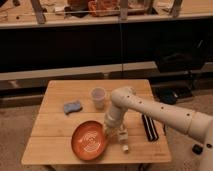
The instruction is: Drag the ceramic bowl in a circle
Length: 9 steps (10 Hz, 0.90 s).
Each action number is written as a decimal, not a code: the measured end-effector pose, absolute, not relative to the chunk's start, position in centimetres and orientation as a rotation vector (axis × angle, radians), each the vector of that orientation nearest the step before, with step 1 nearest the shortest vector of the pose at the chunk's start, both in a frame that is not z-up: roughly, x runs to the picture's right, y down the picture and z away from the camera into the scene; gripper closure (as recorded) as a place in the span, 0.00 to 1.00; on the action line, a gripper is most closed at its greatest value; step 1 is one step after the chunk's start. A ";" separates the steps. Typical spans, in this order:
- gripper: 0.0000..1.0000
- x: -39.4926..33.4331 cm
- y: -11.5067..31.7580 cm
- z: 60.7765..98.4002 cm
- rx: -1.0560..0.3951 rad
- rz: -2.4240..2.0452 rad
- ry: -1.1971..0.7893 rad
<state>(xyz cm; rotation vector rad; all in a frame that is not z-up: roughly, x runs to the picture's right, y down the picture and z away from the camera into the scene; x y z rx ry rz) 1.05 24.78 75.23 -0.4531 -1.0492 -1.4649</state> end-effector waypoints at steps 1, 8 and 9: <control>1.00 0.5 25.8 74.2 -0.450 -1.497 -1.060; 1.00 -6.8 21.9 76.3 -0.396 -1.599 -1.103; 1.00 -6.5 20.6 77.2 -0.390 -1.586 -1.099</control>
